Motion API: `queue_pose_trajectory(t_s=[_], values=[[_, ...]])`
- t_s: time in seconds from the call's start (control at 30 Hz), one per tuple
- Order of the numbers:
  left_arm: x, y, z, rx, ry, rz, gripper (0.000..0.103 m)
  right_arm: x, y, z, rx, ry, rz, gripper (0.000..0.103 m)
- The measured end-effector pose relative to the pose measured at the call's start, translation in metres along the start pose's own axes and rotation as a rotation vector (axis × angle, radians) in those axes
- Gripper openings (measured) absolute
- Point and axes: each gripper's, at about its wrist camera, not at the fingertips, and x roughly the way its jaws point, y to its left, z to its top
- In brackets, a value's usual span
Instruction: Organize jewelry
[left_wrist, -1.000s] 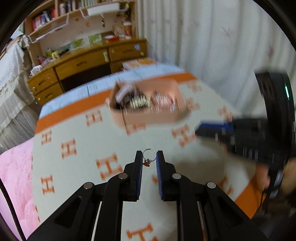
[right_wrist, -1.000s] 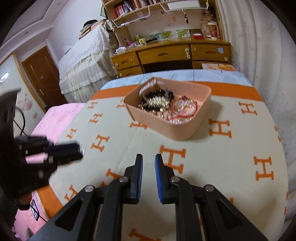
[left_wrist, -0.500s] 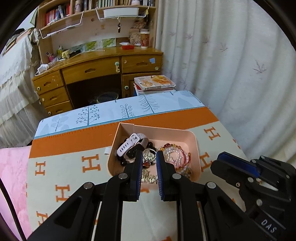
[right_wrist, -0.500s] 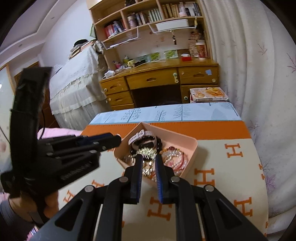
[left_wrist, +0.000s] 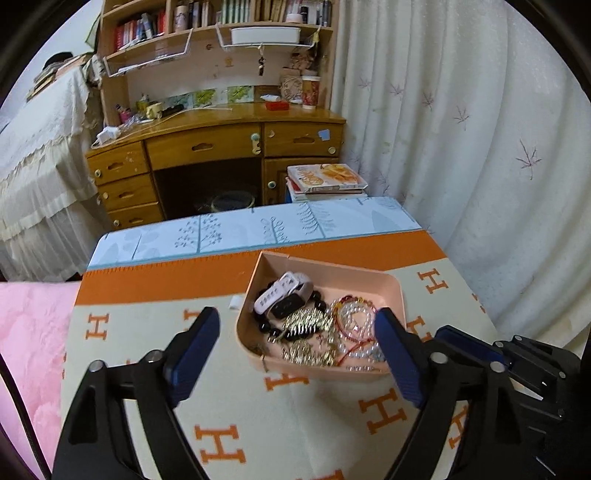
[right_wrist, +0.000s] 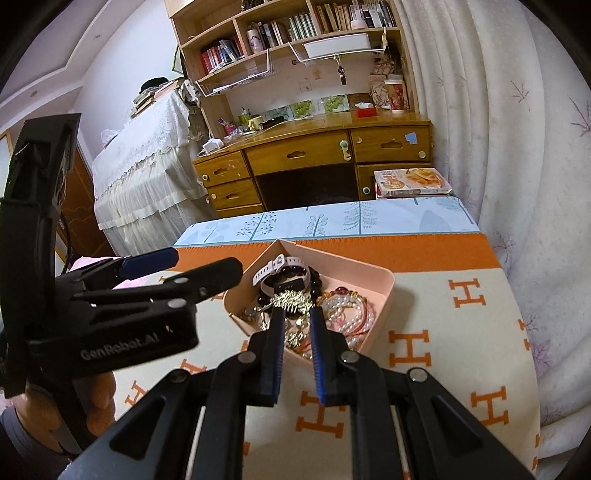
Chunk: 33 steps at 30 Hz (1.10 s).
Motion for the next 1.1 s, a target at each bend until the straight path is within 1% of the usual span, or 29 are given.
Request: queue_pose_trajectory(t_s=[0.07, 0.2, 0.4, 0.5, 0.6, 0.73, 0.8, 0.87, 0.9, 0.93, 1.0, 1.1], values=[[-0.007, 0.003, -0.008, -0.015, 0.007, 0.018, 0.094, -0.005, 0.002, -0.007, -0.002, 0.002, -0.005, 0.014], [-0.02, 0.005, -0.031, -0.025, 0.038, 0.046, 0.095, -0.013, 0.007, -0.026, 0.005, 0.02, 0.0, 0.014], [-0.041, 0.01, -0.085, -0.07, 0.099, 0.073, 0.095, -0.025, 0.013, -0.067, 0.017, 0.076, 0.004, 0.014], [-0.058, 0.01, -0.113, -0.094, 0.097, 0.101, 0.095, -0.033, 0.018, -0.085, 0.026, 0.111, 0.017, 0.014], [-0.071, 0.01, -0.133, -0.11, 0.101, 0.133, 0.095, -0.043, 0.022, -0.098, 0.046, 0.126, 0.037, 0.014], [-0.089, 0.014, -0.152, -0.161, 0.108, 0.123, 0.096, -0.056, 0.031, -0.109, 0.056, 0.136, 0.046, 0.014], [-0.098, 0.015, -0.161, -0.181, 0.116, 0.134, 0.102, -0.064, 0.036, -0.113, 0.048, 0.137, 0.056, 0.014], [-0.106, 0.015, -0.166, -0.19, 0.108, 0.15, 0.102, -0.072, 0.042, -0.116, 0.045, 0.128, 0.068, 0.014], [-0.111, 0.014, -0.169, -0.194, 0.101, 0.154, 0.102, -0.076, 0.045, -0.117, 0.043, 0.121, 0.07, 0.019], [-0.116, 0.014, -0.171, -0.198, 0.095, 0.157, 0.102, -0.08, 0.047, -0.118, 0.041, 0.111, 0.071, 0.032], [-0.125, 0.012, -0.176, -0.204, 0.081, 0.172, 0.102, -0.091, 0.052, -0.121, 0.04, 0.075, 0.067, 0.047], [-0.135, 0.01, -0.18, -0.202, 0.061, 0.206, 0.102, -0.105, 0.06, -0.123, 0.02, 0.038, 0.057, 0.048]])
